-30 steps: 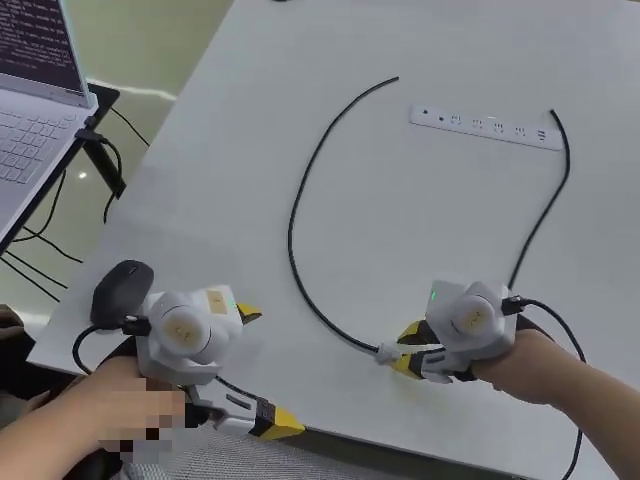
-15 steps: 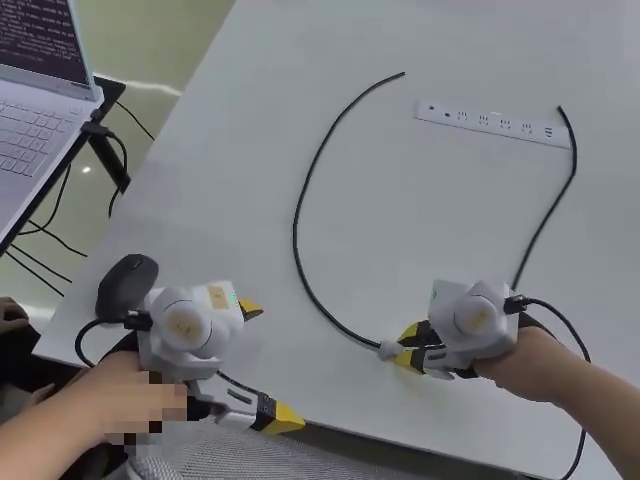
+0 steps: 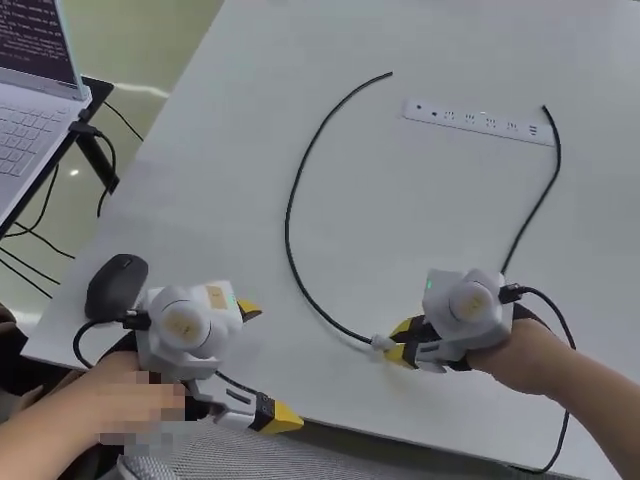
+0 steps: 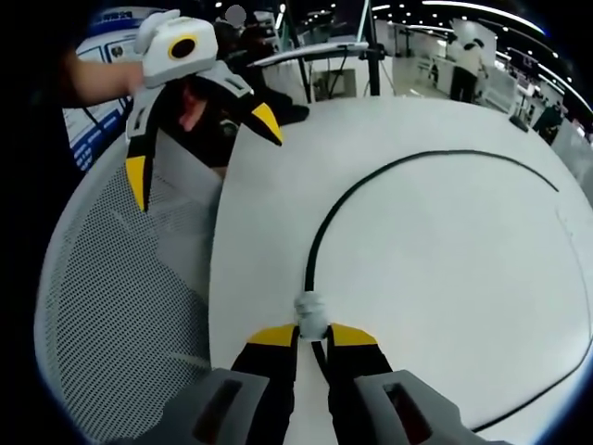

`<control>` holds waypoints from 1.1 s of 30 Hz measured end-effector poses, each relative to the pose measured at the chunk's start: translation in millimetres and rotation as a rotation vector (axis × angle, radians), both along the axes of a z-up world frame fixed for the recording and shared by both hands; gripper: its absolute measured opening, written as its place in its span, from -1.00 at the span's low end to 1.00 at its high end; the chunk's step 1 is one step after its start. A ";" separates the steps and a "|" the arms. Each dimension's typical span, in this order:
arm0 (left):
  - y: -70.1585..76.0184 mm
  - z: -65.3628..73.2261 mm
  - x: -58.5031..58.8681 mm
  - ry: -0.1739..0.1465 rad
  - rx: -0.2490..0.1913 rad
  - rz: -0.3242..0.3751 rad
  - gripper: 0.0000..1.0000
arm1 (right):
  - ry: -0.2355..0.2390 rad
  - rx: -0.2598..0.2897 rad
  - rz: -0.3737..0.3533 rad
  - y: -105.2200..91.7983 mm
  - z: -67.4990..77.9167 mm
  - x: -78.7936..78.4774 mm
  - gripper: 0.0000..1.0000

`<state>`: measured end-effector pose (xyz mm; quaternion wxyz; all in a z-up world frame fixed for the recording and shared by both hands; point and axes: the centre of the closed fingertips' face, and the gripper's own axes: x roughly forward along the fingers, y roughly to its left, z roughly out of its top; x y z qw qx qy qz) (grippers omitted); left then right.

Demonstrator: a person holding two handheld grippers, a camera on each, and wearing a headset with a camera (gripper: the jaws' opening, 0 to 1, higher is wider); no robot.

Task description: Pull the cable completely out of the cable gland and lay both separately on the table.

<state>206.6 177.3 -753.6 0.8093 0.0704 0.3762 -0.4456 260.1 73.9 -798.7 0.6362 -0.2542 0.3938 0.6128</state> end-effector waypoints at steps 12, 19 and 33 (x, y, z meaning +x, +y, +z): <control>-19.0 20.2 16.5 -0.048 -0.069 0.001 0.86 | 0.017 0.029 0.020 3.5 42.0 -12.4 -0.88; -27.1 29.8 22.3 -0.060 -0.098 -0.007 0.84 | 0.011 0.040 0.027 2.7 62.6 -19.4 -0.88; -40.7 52.7 28.5 -0.090 -0.146 -0.041 0.77 | -0.007 0.067 0.047 8.6 94.5 -31.5 -0.89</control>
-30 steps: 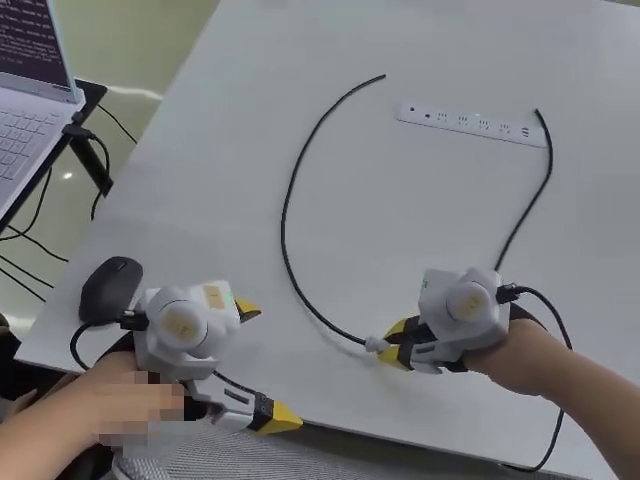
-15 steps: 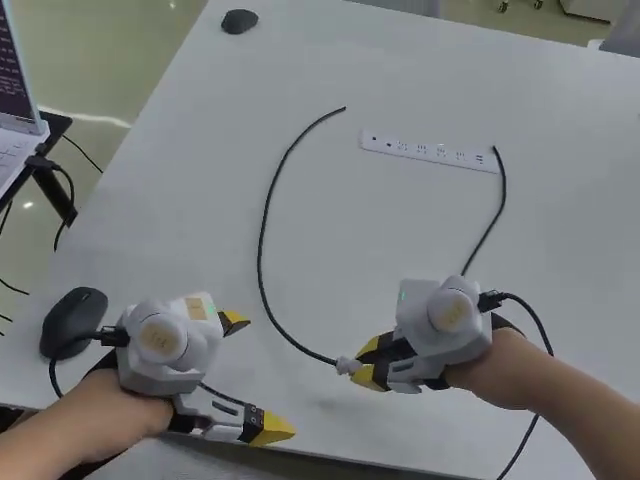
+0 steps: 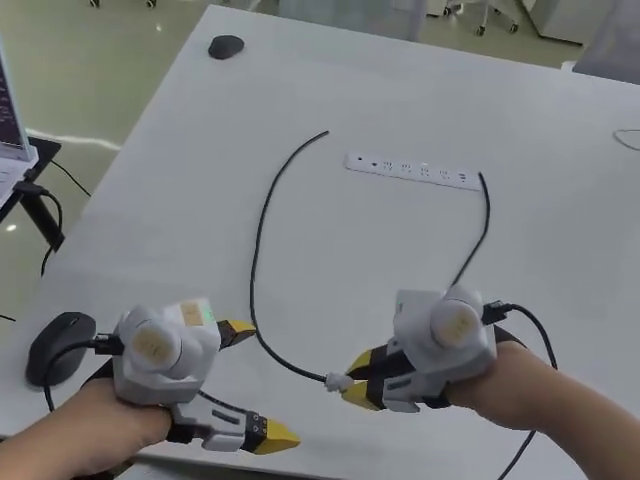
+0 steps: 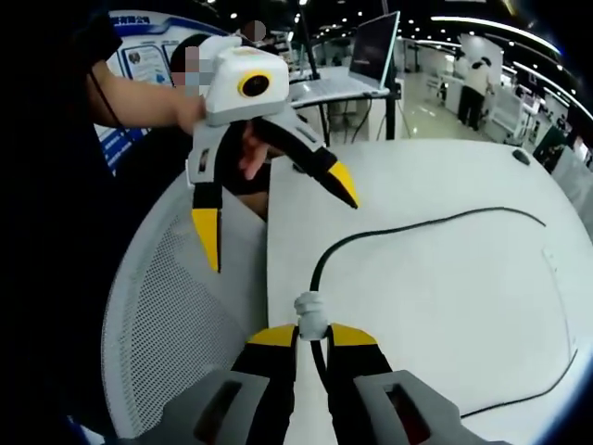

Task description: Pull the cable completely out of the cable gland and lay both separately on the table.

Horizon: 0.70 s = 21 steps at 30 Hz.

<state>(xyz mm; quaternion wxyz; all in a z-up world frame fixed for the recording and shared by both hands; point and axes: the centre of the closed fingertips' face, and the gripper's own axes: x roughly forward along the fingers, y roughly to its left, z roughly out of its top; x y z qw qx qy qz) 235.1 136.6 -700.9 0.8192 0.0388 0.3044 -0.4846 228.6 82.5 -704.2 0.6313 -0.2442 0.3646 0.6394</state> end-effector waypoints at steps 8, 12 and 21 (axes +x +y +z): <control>-14.7 11.9 -2.1 -0.008 -0.028 -0.037 0.74 | -0.014 0.002 0.034 1.1 20.4 -7.1 -0.89; -19.8 16.2 1.9 -0.014 -0.044 -0.051 0.71 | -0.021 0.006 0.043 3.0 28.3 -10.0 -0.89; -27.1 28.3 4.5 -0.034 -0.087 -0.087 0.59 | -0.012 0.012 0.034 6.0 43.4 -8.3 -0.89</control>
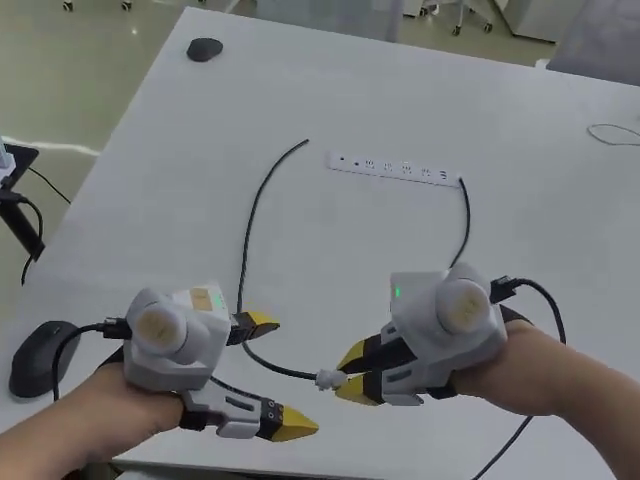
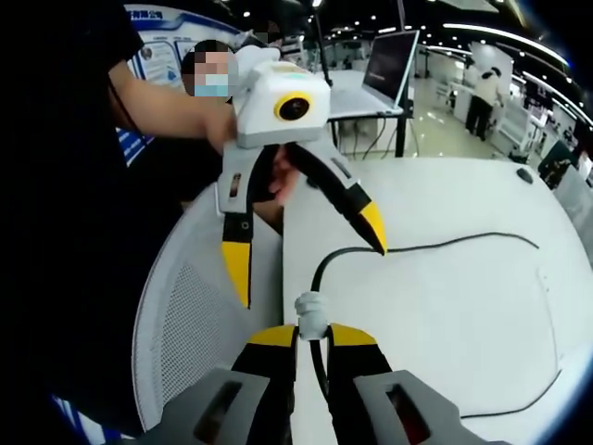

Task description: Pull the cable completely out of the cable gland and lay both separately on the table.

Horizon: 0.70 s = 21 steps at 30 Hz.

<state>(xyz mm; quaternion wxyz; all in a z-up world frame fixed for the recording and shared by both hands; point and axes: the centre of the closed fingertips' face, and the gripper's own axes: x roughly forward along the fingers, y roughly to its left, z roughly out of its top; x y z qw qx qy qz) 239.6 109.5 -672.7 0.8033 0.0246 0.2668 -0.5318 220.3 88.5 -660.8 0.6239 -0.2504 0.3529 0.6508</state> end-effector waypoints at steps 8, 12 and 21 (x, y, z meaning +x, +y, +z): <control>-4.3 -5.7 -1.6 0.000 0.020 -0.035 0.48 | -0.016 -0.016 0.014 -2.8 -2.2 2.6 -0.88; -6.4 -6.0 -3.6 0.002 0.020 -0.053 0.34 | -0.020 -0.018 0.021 -4.5 -1.9 2.1 -0.88; -13.0 -1.6 -6.0 -0.007 -0.006 -0.082 -0.07 | -0.052 -0.015 0.047 -6.9 -2.0 1.4 -0.88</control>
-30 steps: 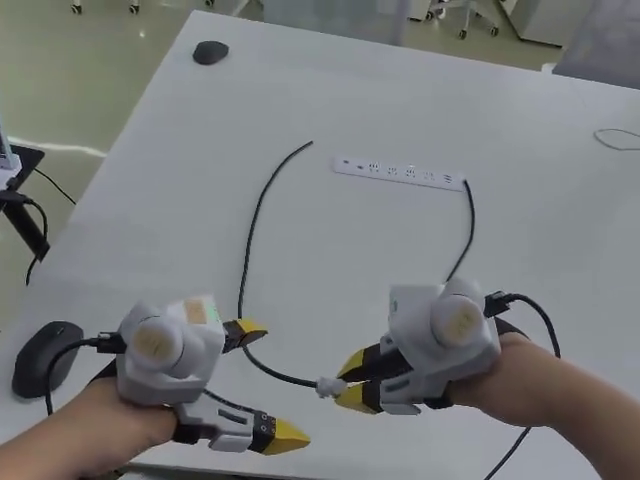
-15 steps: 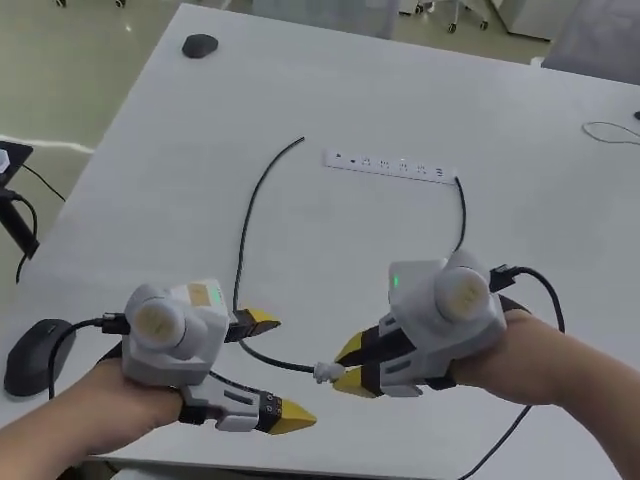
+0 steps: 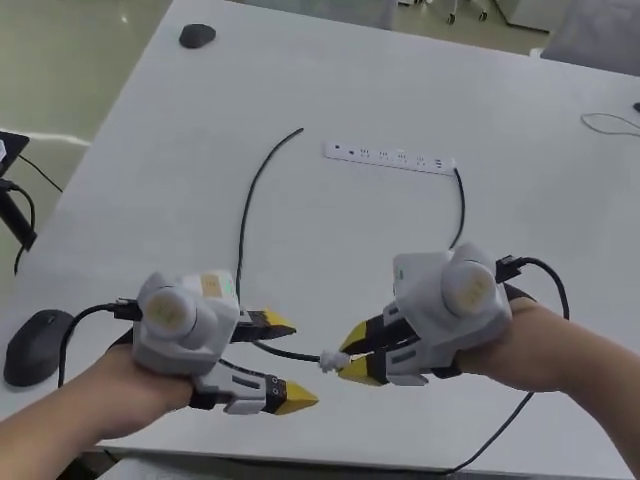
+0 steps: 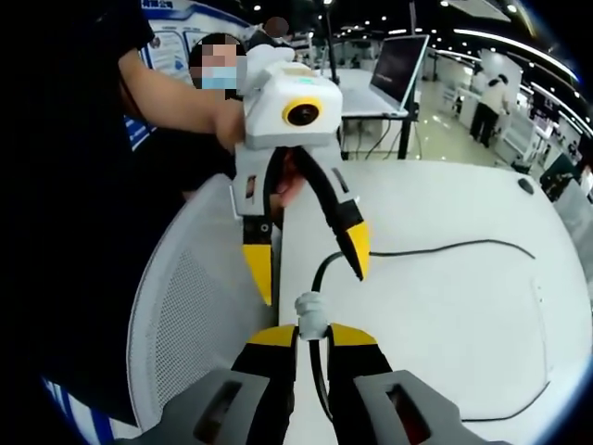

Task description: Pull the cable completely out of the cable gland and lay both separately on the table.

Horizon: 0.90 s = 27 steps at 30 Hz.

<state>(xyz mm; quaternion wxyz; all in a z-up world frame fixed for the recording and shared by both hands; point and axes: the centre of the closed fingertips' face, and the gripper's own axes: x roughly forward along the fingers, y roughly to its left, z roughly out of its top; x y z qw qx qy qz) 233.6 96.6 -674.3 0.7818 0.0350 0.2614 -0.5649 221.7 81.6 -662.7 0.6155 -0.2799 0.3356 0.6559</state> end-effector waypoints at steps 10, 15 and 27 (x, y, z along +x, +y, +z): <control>-6.8 8.3 -4.9 0.005 -0.055 -0.034 -0.48 | -0.026 0.002 0.029 0.7 -0.1 -1.7 -0.88; -9.9 9.4 -7.5 0.013 -0.070 -0.040 -0.50 | -0.035 0.004 0.044 1.5 -0.4 -3.1 -0.88; -15.3 12.2 -11.2 -0.009 -0.088 -0.079 -0.65 | -0.067 0.012 0.099 2.5 -2.1 -6.9 -0.88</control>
